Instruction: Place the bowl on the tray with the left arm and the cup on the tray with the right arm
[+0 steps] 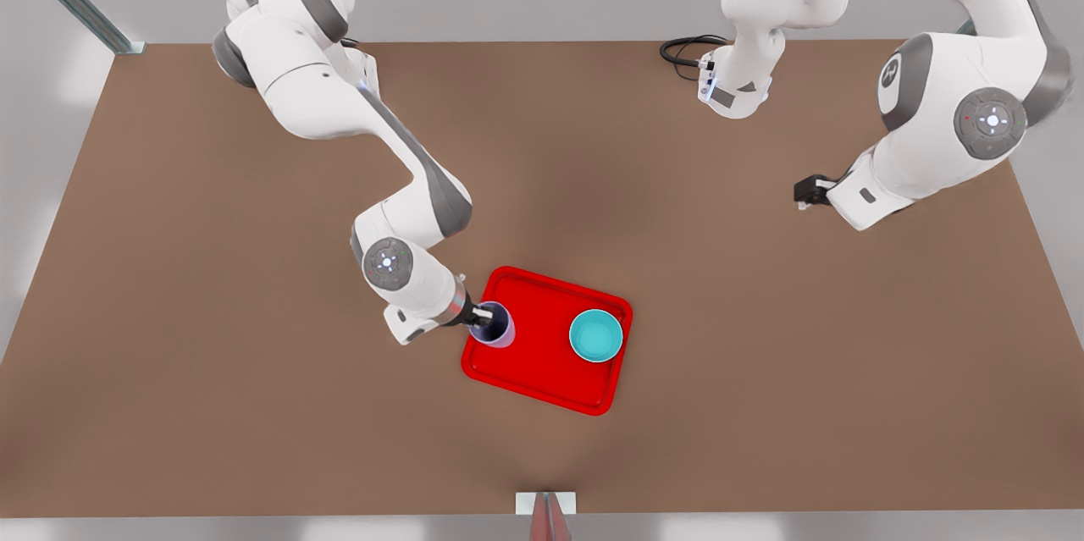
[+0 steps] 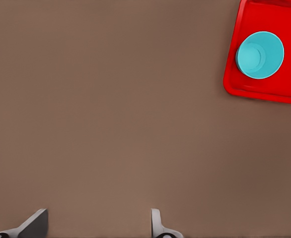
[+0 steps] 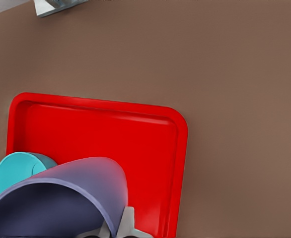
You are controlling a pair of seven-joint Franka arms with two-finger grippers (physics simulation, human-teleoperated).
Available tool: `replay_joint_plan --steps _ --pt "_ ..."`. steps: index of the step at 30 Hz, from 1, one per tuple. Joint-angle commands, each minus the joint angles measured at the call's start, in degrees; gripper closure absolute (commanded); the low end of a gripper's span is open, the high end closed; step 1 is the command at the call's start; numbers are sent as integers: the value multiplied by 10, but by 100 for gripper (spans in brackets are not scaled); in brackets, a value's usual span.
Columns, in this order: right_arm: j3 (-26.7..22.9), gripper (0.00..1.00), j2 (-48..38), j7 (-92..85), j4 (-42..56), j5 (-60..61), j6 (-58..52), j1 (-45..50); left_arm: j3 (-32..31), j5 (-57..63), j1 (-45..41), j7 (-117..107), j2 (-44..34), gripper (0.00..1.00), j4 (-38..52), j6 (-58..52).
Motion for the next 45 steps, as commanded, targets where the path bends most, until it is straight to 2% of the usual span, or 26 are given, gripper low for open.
replay_joint_plan --steps 1,3,8,19,20,21,29,30,32,33,35,36,38,39,40,41,42,44,45 --pt "0 79 9 0 12 -3 -1 6 0 1 10 0 1 0 1 -2" --pt "0 79 42 -37 52 -4 2 13 1 2 10 -8 4 0 2 -2" --pt "-4 79 49 -134 25 -72 5 28 2 -2 11 -9 15 0 3 6" --pt "-7 79 69 -147 -1 -81 71 49 6 -4 11 -4 26 0 6 13" --pt "-6 68 70 -148 -1 -86 71 49 6 -4 11 -5 26 0 6 13" --pt "-6 43 70 -151 -1 -100 71 49 6 -4 11 -4 26 0 6 13" --pt "-5 43 79 -174 -13 -98 79 50 6 -4 11 -5 26 0 6 13" --pt "-5 32 78 -167 -10 -97 80 50 6 -4 11 -6 26 0 7 13" --pt "-4 0 75 -164 -9 -95 96 50 6 -4 11 -8 26 0 7 13" --pt "-2 0 68 -143 -9 -93 86 49 6 -4 11 -8 26 0 7 13" --pt "-3 0 -16 29 -10 -98 8 43 6 -4 11 -8 25 0 7 13" --pt "-7 0 -67 25 -5 -97 -47 39 6 -4 11 -8 25 0 8 13" --pt "-3 0 -179 9 -15 -96 -222 -24 6 -4 11 -9 25 0 7 13" --pt "-3 0 -222 8 -19 -71 -324 -63 6 -4 11 -9 25 0 8 13" --pt "-6 0 -262 -29 -47 -25 -369 -110 6 -3 11 -9 24 0 8 12" --pt "-9 0 -344 -141 -169 -26 -346 -164 2 -2 11 -10 25 0 8 8" --pt "-78 0 -396 -240 -316 -19 -224 -172 1 -1 10 -12 27 0 8 8" --pt "-179 0 -396 -399 -365 10 -140 -177 0 -3 10 -12 34 0 25 4" --pt "-195 0 -388 -407 -321 17 -151 -178 0 1 8 -9 35 0 20 11"
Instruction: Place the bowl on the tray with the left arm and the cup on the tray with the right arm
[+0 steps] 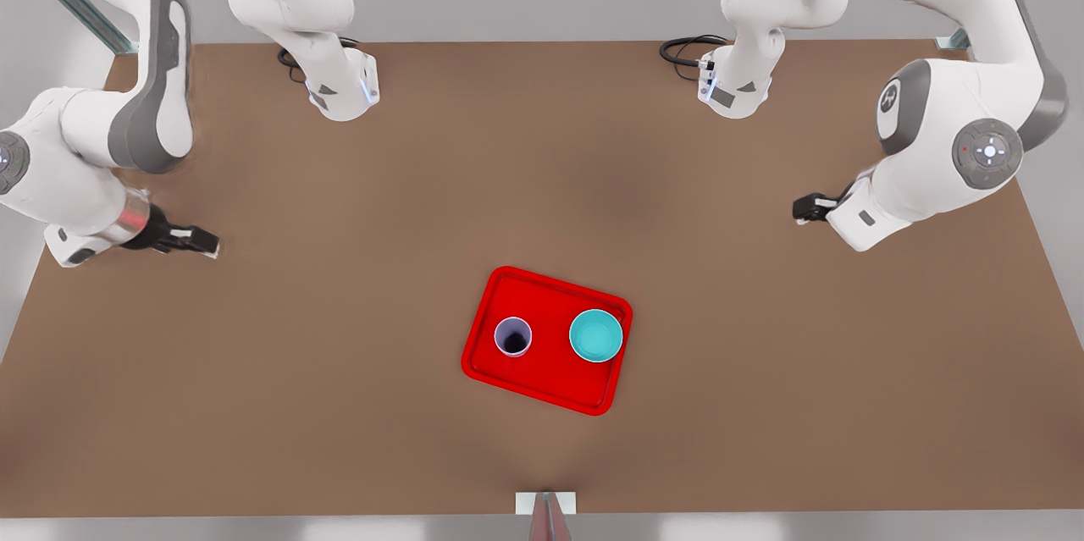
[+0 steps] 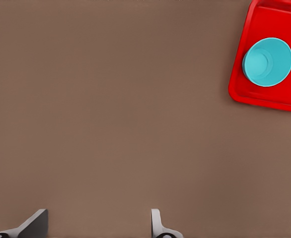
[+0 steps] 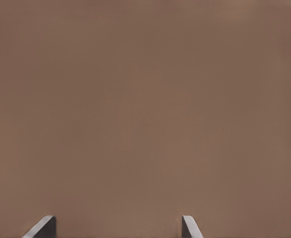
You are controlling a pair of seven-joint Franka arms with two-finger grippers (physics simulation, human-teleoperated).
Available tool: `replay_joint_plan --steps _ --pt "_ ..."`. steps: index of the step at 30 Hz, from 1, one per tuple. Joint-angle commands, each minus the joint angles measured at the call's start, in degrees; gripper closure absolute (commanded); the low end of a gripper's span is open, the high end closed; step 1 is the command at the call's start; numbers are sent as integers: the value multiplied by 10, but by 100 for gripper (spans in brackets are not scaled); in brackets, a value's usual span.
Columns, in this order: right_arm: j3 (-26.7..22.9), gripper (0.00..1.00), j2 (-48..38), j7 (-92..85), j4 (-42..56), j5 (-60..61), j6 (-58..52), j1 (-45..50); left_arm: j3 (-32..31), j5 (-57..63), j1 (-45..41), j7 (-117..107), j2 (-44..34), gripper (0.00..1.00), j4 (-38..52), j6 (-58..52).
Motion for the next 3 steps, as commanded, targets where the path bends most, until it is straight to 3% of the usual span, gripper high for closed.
replay_joint_plan --steps 1,3 --pt "1 0 8 -1 23 0 -17 24 0 4 -2 0 -1 0 0 0" --pt "3 0 12 5 24 -1 -35 24 1 3 -2 -1 -1 0 0 0"
